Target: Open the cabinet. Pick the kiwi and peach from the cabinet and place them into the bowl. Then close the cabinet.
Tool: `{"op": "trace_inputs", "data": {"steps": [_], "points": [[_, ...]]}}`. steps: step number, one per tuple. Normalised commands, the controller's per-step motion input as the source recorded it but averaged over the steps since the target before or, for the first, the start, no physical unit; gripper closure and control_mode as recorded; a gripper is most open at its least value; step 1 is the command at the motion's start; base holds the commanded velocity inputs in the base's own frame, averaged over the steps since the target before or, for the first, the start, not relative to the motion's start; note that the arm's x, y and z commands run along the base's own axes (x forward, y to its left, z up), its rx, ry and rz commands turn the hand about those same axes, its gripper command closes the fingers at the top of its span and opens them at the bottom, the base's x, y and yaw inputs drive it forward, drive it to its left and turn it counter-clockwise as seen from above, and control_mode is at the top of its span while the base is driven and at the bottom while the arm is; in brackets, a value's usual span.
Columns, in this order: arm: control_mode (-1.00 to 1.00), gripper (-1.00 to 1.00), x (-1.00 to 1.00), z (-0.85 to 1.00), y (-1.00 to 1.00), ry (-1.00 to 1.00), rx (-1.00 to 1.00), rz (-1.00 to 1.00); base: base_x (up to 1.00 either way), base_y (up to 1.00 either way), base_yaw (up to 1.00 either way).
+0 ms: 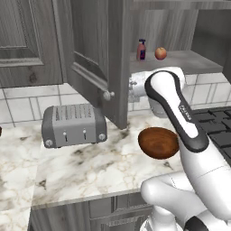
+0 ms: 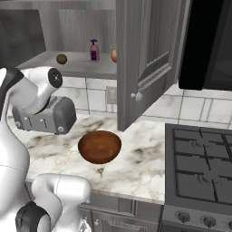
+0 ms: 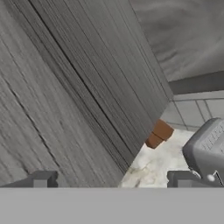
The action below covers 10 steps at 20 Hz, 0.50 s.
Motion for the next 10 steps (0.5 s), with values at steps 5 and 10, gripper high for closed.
{"op": "trace_inputs", "data": {"steps": [5, 10], "points": [[-1.00, -1.00, 0.00, -0.05, 0.23, 0.00, 0.01, 0.00, 0.00, 0.00, 0.00], [-1.00, -1.00, 0.00, 0.22, -0.96, 0.00, 0.07, -0.27, 0.00, 0.00, 0.00]]}}
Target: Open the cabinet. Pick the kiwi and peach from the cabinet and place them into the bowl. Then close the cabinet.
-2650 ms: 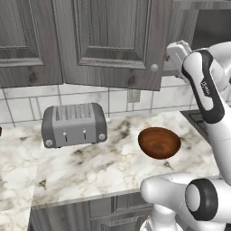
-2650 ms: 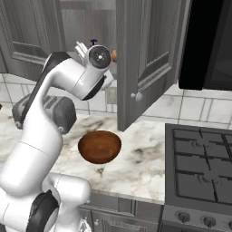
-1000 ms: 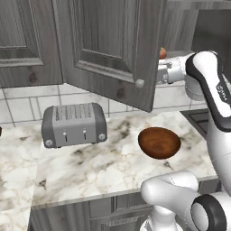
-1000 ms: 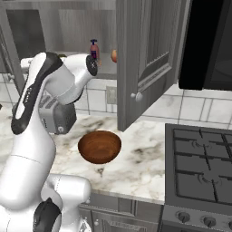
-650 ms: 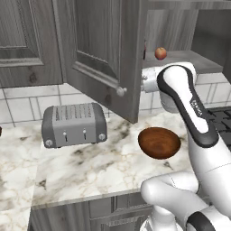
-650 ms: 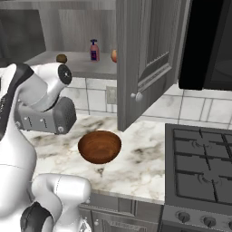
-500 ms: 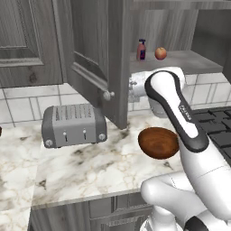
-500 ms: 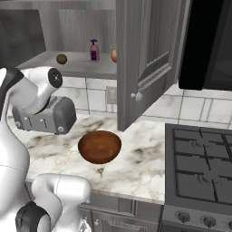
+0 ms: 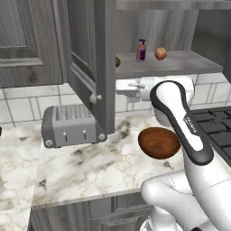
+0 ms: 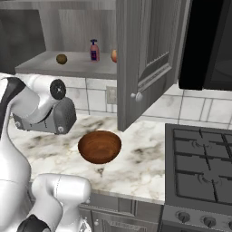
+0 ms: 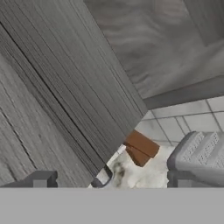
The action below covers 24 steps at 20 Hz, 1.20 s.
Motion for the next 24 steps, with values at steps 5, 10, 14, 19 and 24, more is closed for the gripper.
{"op": "trace_inputs", "data": {"steps": [5, 10, 14, 19, 24], "points": [[-1.00, -1.00, 0.00, 0.07, -0.55, -0.02, -0.04, -0.56, 0.00, 0.00, 0.00], [-1.00, -1.00, 0.10, 0.00, -0.05, -0.01, -0.19, -0.68, 0.00, 0.00, 0.00], [-1.00, -1.00, 0.16, 0.04, -0.14, 0.03, -0.25, -0.51, 0.00, 0.00, 0.00], [-1.00, -1.00, 0.13, 0.33, -0.58, 0.14, -0.24, -0.38, 0.00, 0.00, 0.00], [-1.00, -1.00, 0.18, 0.56, -0.77, 0.37, -0.21, -0.30, 0.00, 0.00, 0.00]]}}
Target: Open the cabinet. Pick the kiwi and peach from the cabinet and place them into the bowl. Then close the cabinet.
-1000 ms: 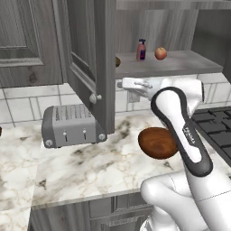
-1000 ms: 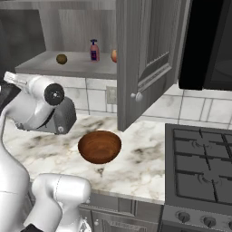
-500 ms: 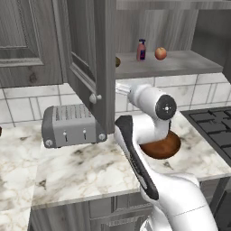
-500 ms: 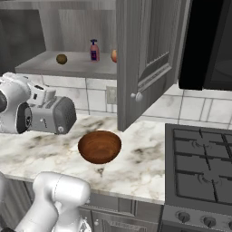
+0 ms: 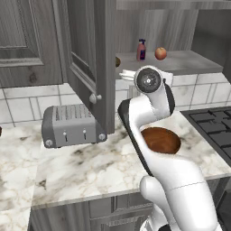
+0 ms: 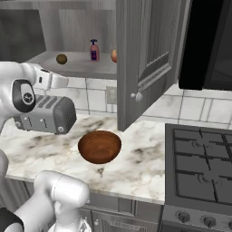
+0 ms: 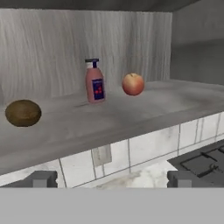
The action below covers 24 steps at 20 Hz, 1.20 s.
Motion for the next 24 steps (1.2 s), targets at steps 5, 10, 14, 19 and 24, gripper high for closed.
{"op": "trace_inputs", "data": {"steps": [5, 10, 14, 19, 24], "points": [[-1.00, -1.00, 0.08, 0.03, 0.00, 0.05, -0.01, -0.02, 0.00, 0.00, 0.00], [-1.00, -1.00, 0.16, 0.00, 0.00, 0.01, 0.00, 0.06, 0.00, 0.00, 0.00], [-1.00, -1.00, 0.02, 0.00, -0.07, 0.00, 0.00, 0.22, 0.00, 0.00, 0.00], [-1.00, -1.00, 0.10, 0.00, -0.06, 0.00, 0.02, 0.22, 0.00, 0.00, 0.00], [-1.00, -1.00, 0.36, 0.00, 0.00, 0.00, 0.04, 0.14, 0.00, 0.00, 0.00]]}}
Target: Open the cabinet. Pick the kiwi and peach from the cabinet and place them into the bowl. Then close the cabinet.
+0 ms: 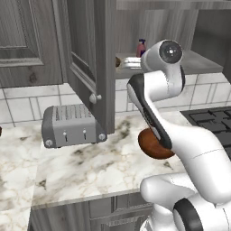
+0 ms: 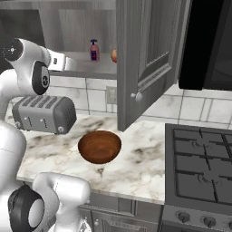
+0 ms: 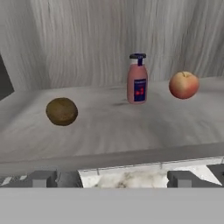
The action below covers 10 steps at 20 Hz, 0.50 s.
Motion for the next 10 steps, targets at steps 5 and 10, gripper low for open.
{"op": "trace_inputs", "data": {"steps": [5, 10], "points": [[-1.00, -1.00, 0.48, 0.00, 0.11, 0.00, 0.02, 0.09, 0.00, 0.00, 0.00], [-1.00, -1.00, 0.44, 0.00, 0.23, 0.00, 0.01, 0.08, 0.00, 0.00, 0.00]]}}
